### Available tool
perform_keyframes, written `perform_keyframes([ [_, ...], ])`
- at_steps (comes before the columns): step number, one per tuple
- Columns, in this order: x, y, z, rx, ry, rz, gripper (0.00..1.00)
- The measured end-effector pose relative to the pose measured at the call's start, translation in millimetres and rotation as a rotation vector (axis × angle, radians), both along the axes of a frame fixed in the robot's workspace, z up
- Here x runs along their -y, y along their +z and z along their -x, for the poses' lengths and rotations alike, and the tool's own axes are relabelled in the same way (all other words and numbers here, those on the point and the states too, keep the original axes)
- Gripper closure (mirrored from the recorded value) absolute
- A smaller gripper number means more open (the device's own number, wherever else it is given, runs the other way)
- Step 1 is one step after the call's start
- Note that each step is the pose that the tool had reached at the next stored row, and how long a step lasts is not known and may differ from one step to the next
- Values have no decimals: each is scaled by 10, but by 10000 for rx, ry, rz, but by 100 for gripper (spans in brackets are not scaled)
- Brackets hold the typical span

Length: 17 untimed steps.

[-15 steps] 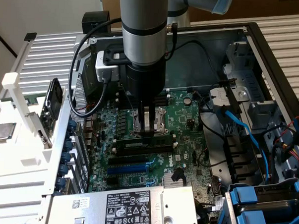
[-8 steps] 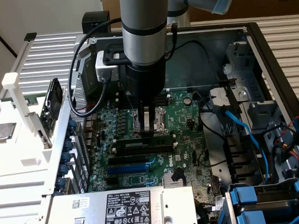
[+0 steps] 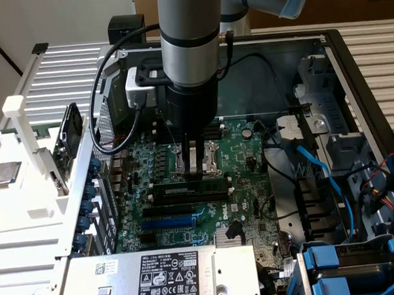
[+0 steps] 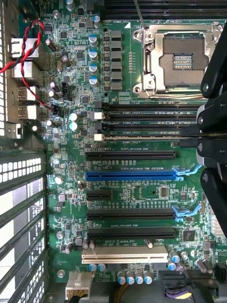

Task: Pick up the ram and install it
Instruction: 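Insert the ram into the slot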

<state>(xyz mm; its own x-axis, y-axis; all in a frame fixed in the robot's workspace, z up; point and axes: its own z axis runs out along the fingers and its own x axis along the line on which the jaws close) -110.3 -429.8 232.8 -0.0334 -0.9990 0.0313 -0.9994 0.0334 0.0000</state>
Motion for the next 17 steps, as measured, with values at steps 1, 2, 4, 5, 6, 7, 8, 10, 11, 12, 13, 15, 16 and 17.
perform_keyframes([
  [1,0,-1,0,0,0,0,87],
  [2,0,-2,1,-1,0,0,87],
  [4,0,-3,1,-1,0,1,87],
  [5,0,-3,1,0,1,0,87],
  [6,0,-4,2,0,2,0,87],
  [7,-1,-4,2,0,3,0,87],
  [8,-2,-4,2,0,15,-1,87],
  [10,-2,-4,2,1,24,0,87],
  [11,-2,-4,2,3,39,-1,87],
  [12,-2,-4,2,4,48,-1,87],
  [13,-2,-4,2,6,58,-1,87],
  [15,-2,-4,3,9,79,0,87],
  [16,-2,-4,3,11,85,0,87],
  [17,-2,-4,4,12,87,0,87],
])
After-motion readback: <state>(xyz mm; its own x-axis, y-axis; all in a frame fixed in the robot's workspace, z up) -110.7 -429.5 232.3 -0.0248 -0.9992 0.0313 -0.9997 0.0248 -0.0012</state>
